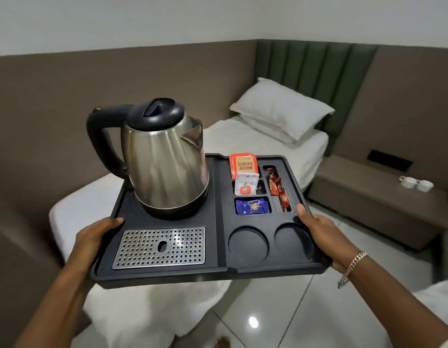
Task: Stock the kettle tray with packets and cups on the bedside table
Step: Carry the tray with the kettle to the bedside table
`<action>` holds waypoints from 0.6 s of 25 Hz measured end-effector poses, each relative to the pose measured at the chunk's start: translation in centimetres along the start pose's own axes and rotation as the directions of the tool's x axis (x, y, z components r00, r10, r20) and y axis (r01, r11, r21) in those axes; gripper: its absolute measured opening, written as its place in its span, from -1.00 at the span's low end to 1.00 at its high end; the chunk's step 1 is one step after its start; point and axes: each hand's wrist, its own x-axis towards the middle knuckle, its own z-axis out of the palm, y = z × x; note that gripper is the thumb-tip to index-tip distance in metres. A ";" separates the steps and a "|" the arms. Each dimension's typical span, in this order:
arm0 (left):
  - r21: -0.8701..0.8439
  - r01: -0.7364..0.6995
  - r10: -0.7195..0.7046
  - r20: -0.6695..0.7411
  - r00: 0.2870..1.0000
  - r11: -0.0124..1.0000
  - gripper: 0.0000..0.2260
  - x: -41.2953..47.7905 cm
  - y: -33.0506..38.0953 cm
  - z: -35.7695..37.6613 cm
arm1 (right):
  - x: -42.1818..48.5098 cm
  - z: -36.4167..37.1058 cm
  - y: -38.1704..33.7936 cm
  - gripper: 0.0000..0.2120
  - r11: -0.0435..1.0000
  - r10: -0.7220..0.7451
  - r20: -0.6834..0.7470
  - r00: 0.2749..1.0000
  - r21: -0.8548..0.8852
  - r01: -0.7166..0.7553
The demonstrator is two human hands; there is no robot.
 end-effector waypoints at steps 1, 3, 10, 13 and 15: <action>-0.010 0.003 -0.003 0.049 0.999 1.000 -0.80 2.0 0.0 2.7 | 1.6 -1.2 0.4 -0.17 1.000 0.006 -0.039 0.999 0.004 -0.006; 0.016 0.005 -0.007 0.150 0.989 1.000 -0.82 6.5 0.4 8.4 | 5.1 -3.8 0.8 -0.17 1.000 0.020 -0.150 0.989 0.013 -0.018; 0.084 -0.026 -0.004 0.342 0.940 0.996 -0.88 17.4 3.6 25.3 | 15.5 -10.4 0.9 -0.20 0.995 0.088 -0.349 0.933 0.070 -0.068; 0.094 -0.021 -0.017 0.391 0.920 0.995 -0.86 21.7 3.8 32.4 | 20.3 -13.7 1.6 -0.20 0.990 0.125 -0.408 0.904 0.114 -0.085; 0.115 -0.038 -0.012 0.404 0.915 0.993 -0.89 24.1 3.3 38.0 | 24.0 -16.5 2.5 -0.21 0.988 0.143 -0.447 0.883 0.121 -0.099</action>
